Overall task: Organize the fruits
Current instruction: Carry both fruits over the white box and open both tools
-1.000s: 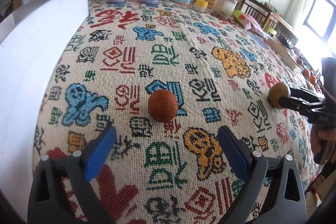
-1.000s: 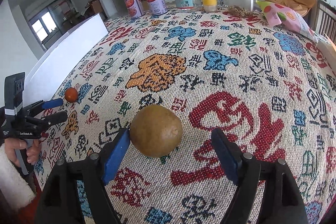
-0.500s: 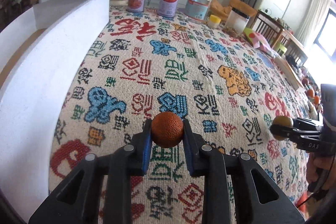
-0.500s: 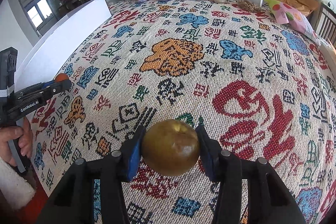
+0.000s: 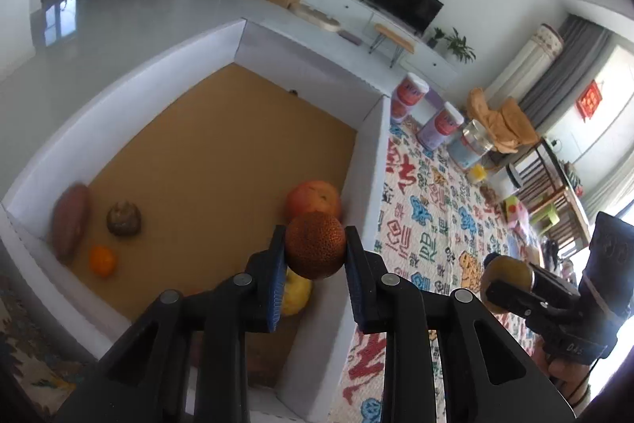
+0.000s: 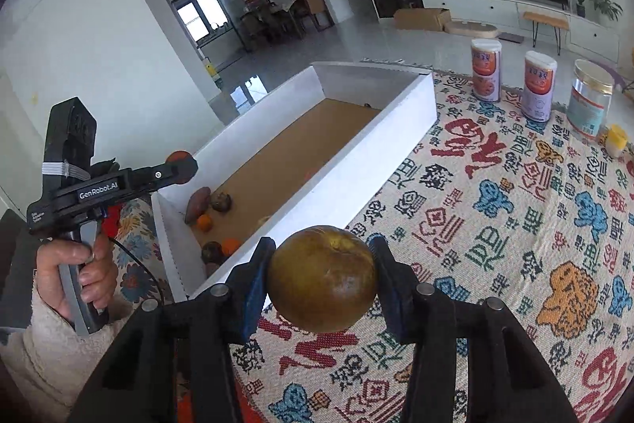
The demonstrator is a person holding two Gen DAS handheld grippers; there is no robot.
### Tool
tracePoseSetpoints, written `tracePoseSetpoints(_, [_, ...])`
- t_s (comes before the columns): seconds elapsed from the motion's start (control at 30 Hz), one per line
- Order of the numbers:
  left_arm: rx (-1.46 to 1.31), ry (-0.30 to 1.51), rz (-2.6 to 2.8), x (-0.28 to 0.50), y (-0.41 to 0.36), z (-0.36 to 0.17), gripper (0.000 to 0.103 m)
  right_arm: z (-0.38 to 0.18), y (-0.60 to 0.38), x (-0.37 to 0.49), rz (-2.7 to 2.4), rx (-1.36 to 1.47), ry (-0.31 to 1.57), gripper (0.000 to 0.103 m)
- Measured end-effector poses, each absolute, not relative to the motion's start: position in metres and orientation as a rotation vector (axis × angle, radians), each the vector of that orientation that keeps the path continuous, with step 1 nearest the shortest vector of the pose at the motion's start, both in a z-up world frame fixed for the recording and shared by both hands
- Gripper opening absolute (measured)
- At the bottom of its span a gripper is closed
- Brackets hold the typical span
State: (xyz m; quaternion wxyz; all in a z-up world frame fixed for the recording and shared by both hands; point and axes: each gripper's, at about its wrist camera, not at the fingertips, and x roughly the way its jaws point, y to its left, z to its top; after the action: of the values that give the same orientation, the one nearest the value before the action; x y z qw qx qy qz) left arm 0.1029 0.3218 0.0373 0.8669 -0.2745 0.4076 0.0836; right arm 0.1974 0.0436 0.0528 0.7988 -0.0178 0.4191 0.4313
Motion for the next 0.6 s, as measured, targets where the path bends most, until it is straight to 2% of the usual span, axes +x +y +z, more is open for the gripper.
tracePoseSetpoints(0.23, [-0.619,0.998,0.314,0.106,0.356,-0.025,0.028,0.017,0.186,0.23,0.965,-0.135,1.058,0.049])
tracePoseSetpoints(0.43, [-0.542,0.986,0.364,0.103,0.357,-0.026,0.051,-0.015,0.238,0.252,0.895,-0.128,1.107,0.05])
tracePoseSetpoints(0.47, [-0.521,0.968,0.365,0.1,0.355,-0.021,0.058,-0.013,0.238,0.255,0.896,-0.089,1.095,0.051])
tracePoseSetpoints(0.5, [-0.494,0.943,0.369,0.097,0.354,-0.014,0.062,-0.009,0.236,0.257,0.888,-0.057,1.08,0.056])
tracePoseSetpoints(0.53, [-0.46,0.914,0.38,0.092,0.351,-0.006,0.072,-0.004,0.233,0.257,0.88,-0.034,1.06,0.063])
tracePoseSetpoints(0.57, [-0.41,0.875,0.403,0.086,0.347,0.003,0.083,0.004,0.229,0.255,0.872,-0.022,1.033,0.084])
tracePoseSetpoints(0.6, [-0.353,0.838,0.436,0.079,0.34,0.012,0.088,0.012,0.224,0.253,0.855,-0.028,1.001,0.102])
